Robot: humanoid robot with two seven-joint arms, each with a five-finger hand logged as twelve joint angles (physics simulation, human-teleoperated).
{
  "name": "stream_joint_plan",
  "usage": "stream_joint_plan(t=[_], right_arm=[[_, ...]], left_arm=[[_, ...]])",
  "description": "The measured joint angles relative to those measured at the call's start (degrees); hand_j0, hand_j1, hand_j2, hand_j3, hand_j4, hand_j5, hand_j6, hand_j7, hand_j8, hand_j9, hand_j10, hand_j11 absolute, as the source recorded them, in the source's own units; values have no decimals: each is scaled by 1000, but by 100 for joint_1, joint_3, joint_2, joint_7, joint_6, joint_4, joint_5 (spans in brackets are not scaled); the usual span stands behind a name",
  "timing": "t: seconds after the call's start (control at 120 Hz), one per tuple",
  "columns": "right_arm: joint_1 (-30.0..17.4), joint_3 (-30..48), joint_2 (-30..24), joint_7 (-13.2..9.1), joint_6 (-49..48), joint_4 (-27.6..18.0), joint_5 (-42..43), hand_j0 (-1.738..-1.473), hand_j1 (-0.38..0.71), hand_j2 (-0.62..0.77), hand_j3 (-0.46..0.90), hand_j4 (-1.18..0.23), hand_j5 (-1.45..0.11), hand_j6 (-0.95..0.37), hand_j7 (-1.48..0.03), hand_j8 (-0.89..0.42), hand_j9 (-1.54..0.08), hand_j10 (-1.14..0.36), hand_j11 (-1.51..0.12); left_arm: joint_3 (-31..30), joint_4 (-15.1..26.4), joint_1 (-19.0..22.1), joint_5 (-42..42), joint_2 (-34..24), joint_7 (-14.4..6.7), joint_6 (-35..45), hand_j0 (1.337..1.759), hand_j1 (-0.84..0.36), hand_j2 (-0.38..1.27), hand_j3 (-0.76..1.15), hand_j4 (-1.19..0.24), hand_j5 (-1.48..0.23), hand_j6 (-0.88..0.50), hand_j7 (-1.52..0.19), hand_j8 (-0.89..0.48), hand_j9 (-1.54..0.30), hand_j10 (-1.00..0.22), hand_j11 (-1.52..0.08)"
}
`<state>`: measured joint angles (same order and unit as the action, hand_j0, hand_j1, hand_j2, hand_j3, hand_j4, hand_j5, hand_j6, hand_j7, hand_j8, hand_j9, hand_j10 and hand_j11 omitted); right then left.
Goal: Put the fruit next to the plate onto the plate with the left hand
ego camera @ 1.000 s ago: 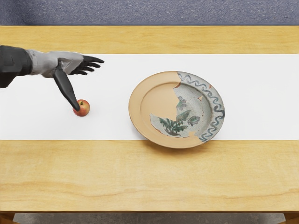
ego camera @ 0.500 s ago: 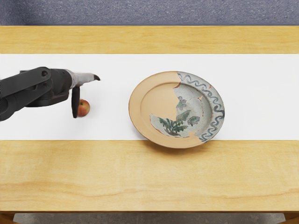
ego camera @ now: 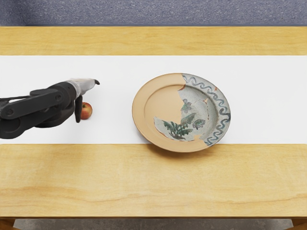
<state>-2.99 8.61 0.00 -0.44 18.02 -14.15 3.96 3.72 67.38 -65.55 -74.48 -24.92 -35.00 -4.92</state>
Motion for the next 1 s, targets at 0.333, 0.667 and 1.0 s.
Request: stream_joint_plan(t=[0.333,0.667,1.0], right_arm=[[0,0,0,0,0,0,0,-1658,-349,0,0,0,0,0,0,0,0,0,0],[0,0,0,0,0,0,0,-1658,-349,0,0,0,0,0,0,0,0,0,0],[0,0,0,0,0,0,0,-1658,-349,0,0,0,0,0,0,0,0,0,0]], left_arm=[[-46,-11,1,31,50,0,-2,1658,71,67,0,-254,-329,-255,-329,-255,-329,-253,-328],[-47,-13,16,83,58,-2,-18,1656,-62,105,0,-412,-554,-414,-552,-415,-551,-415,-549],[-50,-8,-3,469,66,-2,-27,1655,-262,246,0,-625,-805,-498,-811,-469,-817,-615,-816]])
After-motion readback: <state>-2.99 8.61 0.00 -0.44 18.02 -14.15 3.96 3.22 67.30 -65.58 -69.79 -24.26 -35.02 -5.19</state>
